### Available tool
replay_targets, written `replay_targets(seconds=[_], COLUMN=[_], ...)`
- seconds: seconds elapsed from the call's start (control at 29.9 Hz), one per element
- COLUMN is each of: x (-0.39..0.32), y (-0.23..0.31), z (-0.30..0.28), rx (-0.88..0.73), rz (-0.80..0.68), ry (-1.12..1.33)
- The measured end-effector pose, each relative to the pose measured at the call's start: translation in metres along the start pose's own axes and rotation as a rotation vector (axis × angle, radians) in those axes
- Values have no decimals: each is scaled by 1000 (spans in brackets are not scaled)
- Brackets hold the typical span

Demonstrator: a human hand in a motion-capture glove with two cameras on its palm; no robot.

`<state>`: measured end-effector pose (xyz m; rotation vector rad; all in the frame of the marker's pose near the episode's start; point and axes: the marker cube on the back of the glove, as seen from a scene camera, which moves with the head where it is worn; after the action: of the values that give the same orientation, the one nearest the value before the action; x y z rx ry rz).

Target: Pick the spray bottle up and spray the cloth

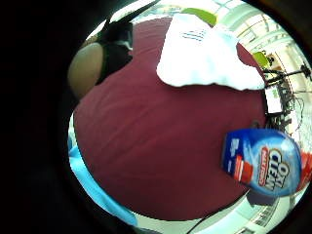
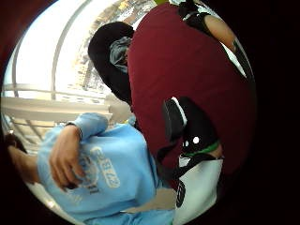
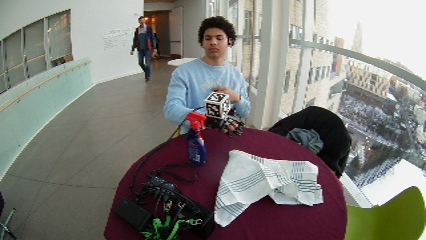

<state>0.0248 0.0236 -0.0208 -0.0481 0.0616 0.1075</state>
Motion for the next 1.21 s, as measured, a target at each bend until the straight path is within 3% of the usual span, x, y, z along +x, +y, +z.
replay_targets(seconds=[0.37, 0.67, 0.87, 1.04, 1.21], x=[28, 86, 127, 152, 172], y=[107, 167, 169, 164, 146], z=[-24, -41, -47, -47, -42], rx=[88, 251, 380, 399, 440], rz=[108, 329, 381, 359, 390], ry=[-3, -70, -381, -712, -894])
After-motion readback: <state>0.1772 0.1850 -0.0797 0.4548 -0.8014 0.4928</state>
